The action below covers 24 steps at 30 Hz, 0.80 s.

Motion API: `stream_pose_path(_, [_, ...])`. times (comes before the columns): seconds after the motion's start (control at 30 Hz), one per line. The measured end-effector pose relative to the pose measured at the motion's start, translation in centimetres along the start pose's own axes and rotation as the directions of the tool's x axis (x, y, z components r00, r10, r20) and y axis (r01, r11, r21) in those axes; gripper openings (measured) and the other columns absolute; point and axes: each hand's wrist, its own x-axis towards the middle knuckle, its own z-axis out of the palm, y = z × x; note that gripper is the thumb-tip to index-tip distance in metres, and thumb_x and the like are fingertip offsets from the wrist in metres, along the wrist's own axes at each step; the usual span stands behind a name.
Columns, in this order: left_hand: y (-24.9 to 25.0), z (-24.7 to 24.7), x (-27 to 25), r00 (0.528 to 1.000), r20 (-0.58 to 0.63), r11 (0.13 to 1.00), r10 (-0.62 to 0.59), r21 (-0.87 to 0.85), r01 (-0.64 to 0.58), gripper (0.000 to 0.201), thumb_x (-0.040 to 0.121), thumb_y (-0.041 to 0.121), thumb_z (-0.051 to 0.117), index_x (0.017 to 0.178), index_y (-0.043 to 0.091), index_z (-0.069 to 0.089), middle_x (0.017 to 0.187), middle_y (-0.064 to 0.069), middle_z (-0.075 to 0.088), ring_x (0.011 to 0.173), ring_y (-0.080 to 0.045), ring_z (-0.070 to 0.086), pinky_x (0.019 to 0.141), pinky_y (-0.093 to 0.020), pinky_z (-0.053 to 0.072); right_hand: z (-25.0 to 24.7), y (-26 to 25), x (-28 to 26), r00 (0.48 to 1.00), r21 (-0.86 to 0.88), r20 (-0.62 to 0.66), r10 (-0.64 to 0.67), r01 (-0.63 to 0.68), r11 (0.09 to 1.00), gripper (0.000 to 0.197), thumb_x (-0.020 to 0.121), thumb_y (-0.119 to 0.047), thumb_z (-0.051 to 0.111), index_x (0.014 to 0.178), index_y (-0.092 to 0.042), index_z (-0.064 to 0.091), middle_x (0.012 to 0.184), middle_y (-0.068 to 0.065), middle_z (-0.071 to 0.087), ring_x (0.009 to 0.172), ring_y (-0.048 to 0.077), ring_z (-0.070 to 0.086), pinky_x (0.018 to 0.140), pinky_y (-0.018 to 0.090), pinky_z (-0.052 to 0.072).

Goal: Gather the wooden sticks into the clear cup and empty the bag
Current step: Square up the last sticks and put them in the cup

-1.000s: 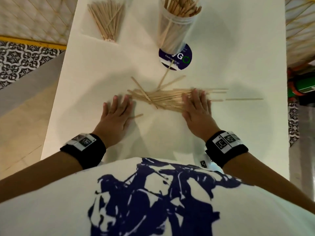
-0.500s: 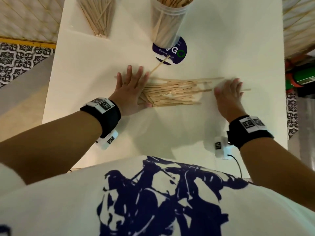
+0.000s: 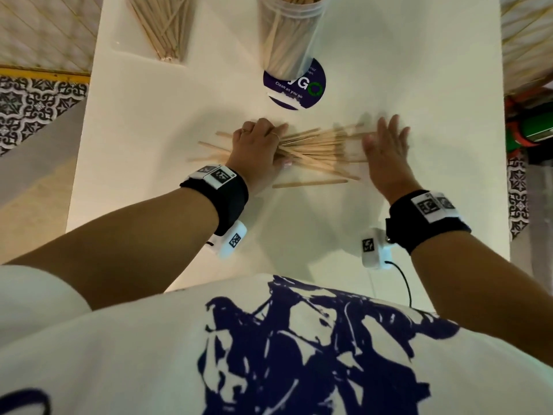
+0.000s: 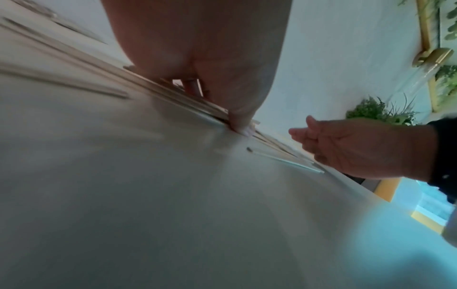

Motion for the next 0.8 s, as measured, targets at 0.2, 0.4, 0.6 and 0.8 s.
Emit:
stream_pose_path(0.2, [-1.3, -1.2, -1.1, 0.988, -0.060, 0.986, -0.146, -0.090, 0.140, 0.073, 0.079, 0.058, 0.059, 0.142, 0.026, 0.038, 0.144, -0.006, 0.036, 0.139, -0.033, 0.022, 0.112, -0.048, 0.012, 1.3, -1.8, -0.7, 0.987, 0.072, 0.093, -0.131, 0.124, 0.990, 0.067, 0.101, -0.043, 0.032, 0.153, -0.011, 0.004, 0.161, 0.011, -0.011, 0.146, 0.031, -0.021, 0.119, 0.047, -0.011])
stream_pose_path(0.4, [-6.4, -2.3, -6.0, 0.953, 0.228, 0.980, -0.201, 0.053, 0.194, 0.133, 0.059, 0.075, 0.066, 0.147, 0.027, -0.021, 0.158, -0.004, -0.022, 0.142, -0.033, -0.028, 0.110, -0.063, -0.013, -1.5, 1.2, 0.4, 0.980, -0.228, 0.166, -0.115, 0.151, 0.962, 0.134, 0.055, -0.088, 0.050, 0.152, -0.015, -0.007, 0.160, 0.016, -0.017, 0.145, 0.037, -0.022, 0.114, 0.057, -0.009])
stream_pose_path(0.6, [-2.9, 0.0, -5.8, 0.945, 0.306, 0.992, -0.119, 0.079, 0.099, 0.136, 0.059, 0.081, 0.058, 0.146, 0.017, -0.025, 0.155, -0.010, -0.030, 0.140, -0.035, -0.030, 0.110, -0.058, -0.017, 2.3, -2.0, -0.9, 0.942, -0.289, 0.251, -0.221, 0.291, 0.912, 0.142, 0.047, -0.091, 0.034, 0.150, -0.006, -0.012, 0.157, 0.021, -0.023, 0.144, 0.036, -0.024, 0.113, 0.052, -0.017])
stream_pose_path(0.8, [0.7, 0.3, -2.9, 0.966, 0.254, 0.992, -0.054, -0.100, 0.082, 0.130, 0.064, 0.074, 0.062, 0.148, 0.015, -0.019, 0.157, -0.012, -0.024, 0.140, -0.038, -0.028, 0.112, -0.054, -0.015, 5.5, -4.8, -2.3, 0.925, -0.244, 0.243, -0.292, 0.350, 0.904, 0.143, 0.047, -0.091, 0.040, 0.151, -0.006, -0.009, 0.158, 0.021, -0.017, 0.145, 0.039, -0.019, 0.114, 0.055, -0.012])
